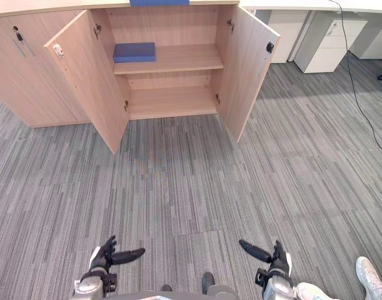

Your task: Walk over to the cabinet, pick up the folder, carry it to the office cabinet, place the folder inside the office cabinet, then close the office cabinet door

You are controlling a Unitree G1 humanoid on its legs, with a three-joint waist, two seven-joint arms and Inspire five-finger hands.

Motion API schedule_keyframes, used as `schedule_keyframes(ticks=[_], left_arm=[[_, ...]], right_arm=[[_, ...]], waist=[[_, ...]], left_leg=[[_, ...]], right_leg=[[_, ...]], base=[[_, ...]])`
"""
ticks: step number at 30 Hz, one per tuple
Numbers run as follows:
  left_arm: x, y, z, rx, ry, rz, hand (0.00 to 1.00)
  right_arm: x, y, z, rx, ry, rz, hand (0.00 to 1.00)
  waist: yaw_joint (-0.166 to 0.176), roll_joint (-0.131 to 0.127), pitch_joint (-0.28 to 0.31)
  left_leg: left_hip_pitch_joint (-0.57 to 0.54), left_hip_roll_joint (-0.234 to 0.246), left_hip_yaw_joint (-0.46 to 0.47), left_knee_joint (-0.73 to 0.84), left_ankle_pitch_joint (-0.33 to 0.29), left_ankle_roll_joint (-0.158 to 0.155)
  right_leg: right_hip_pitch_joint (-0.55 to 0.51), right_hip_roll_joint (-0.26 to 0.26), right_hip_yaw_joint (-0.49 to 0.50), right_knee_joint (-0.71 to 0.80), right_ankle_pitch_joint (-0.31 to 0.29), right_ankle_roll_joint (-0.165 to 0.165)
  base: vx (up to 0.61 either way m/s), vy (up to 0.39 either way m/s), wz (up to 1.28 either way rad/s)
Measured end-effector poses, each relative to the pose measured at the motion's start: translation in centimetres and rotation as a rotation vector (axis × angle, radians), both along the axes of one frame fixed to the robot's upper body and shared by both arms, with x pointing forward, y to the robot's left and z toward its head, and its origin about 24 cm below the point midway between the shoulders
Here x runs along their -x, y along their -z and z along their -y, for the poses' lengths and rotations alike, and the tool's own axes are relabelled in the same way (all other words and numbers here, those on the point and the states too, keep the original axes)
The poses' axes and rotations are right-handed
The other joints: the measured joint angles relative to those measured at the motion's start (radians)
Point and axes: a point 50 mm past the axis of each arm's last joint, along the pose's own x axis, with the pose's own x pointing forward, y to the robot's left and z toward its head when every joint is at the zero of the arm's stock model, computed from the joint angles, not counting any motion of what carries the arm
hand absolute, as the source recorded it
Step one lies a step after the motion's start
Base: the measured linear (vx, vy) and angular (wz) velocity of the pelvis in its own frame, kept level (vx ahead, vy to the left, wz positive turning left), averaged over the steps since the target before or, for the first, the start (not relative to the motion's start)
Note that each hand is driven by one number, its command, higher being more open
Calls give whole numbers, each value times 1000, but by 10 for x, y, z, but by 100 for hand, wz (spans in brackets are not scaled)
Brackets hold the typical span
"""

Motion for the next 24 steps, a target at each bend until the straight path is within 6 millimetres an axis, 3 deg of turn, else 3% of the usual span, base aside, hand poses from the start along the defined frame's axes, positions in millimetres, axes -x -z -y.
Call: schedule_keyframes(ticks=[9, 16, 18, 19, 21, 23, 24], left_arm=[[19, -7, -5, -3, -4, 33, 100], [13, -14, -1, 26, -39, 89, 100], [8, -18, 0, 38, -55, 123, 100], [6, -21, 1, 38, -55, 139, 100], [3, -23, 1, 33, -58, 153, 100], [-1, -26, 0, 23, -57, 169, 100], [-2, -27, -1, 16, -53, 172, 100]], right_arm=[[-15, -10, -13, 62, -197, 32, 100], [-37, -26, -10, 139, -283, 81, 100], [-42, -29, -10, 154, -295, 95, 100], [-39, -28, -9, 157, -296, 87, 100], [-38, -28, -10, 157, -298, 85, 100], [-40, -28, -14, 157, -318, 89, 100], [-39, -28, -17, 156, -334, 88, 100]], waist=[[2, 0, 15], [8, 8, 62], [10, 16, 75], [11, 14, 82], [10, 15, 95], [2, 17, 119], [4, 14, 129]], left_leg=[[-2, -3, 18, -14, 0, 0], [-102, 9, 40, 84, -50, 12], [-132, 14, 45, 137, -85, 27], [-132, 7, 44, 167, -117, 39], [-124, 1, 38, 189, -142, 48], [-96, -3, 21, 193, -171, 78], [-69, -4, 17, 188, -187, 87]], right_leg=[[-13, -2, 13, -9, 4, 2], [-95, 3, 32, 34, -3, 5], [-159, 3, 36, 154, -71, 10], [-205, -10, 33, 288, -146, 16], [-244, -24, 7, 410, -189, 17], [-358, -60, -70, 674, -217, 9], [-392, -76, -106, 723, -254, -8]], base=[[-16, -11, -5], [-17, -2, -10], [35, 41, -7], [62, 41, 5], [70, 37, 8], [119, 37, 14], [222, 25, 6]])
